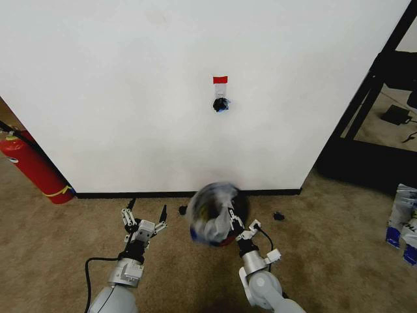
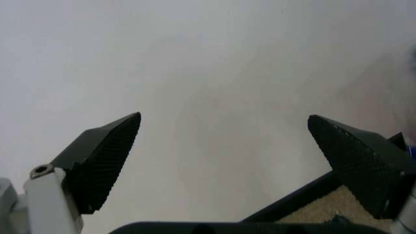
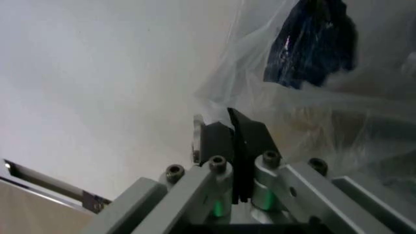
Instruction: Pick up the garbage bag from the wall and place it over the trash bin.
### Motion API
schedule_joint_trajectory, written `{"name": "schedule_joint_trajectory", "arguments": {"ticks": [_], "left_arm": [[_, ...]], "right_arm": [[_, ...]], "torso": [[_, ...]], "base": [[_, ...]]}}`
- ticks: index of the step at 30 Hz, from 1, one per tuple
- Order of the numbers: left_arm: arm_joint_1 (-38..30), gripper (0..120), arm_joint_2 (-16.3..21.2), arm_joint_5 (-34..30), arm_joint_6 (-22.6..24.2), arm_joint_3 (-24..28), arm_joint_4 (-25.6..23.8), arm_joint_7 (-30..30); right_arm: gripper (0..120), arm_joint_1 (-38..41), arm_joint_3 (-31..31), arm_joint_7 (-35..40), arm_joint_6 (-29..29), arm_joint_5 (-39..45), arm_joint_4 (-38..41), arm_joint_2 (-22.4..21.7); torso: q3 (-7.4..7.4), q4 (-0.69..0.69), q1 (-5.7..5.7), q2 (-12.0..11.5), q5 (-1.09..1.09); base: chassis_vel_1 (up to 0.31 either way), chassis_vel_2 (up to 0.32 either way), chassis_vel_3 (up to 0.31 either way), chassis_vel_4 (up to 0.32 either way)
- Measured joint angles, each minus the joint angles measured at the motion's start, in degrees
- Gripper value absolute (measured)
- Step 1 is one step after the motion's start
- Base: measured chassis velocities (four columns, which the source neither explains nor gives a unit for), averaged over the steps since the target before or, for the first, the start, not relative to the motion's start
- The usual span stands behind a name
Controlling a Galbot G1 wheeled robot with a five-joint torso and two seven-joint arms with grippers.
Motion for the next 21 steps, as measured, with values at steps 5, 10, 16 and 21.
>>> {"name": "schedule_joint_trajectory", "arguments": {"ticks": [5, 10, 16, 21], "left_arm": [[-0.30, 100, -0.05, -0.02, -0.17, 0.38, 0.27, -0.01], [-0.65, 100, 0.08, -0.06, -0.29, 0.89, 0.61, -0.05], [-0.45, 100, 0.06, -0.06, -0.45, 1.07, 0.70, -0.07], [0.14, 100, 0.53, -0.25, -0.70, 0.76, 0.46, -0.11]], "right_arm": [[18, -2.58, 0.51, 2.49, 2.00, -2.70, 3.70, -1.89], [39, -7.08, 0.81, 9.65, 5.36, -9.04, 12.32, -3.88], [59, -11.45, 0.31, 26.25, 8.07, -19.95, 25.02, -5.96], [76, -13.86, 0.23, 42.08, 7.50, -30.54, 30.24, -7.19]], "torso": [[0.00, -0.04, 0.01, -0.01, 0.00], [0.00, -0.04, 0.01, -0.01, -0.01], [0.00, -0.04, 0.01, -0.01, -0.01], [-0.01, -0.04, 0.01, -0.01, -0.02]], "base": [[0.000, 0.000, 0.000, 0.000], [0.000, 0.000, 0.000, 0.000], [0.000, 0.000, 0.000, 0.000], [0.000, 0.000, 0.000, 0.000]]}}
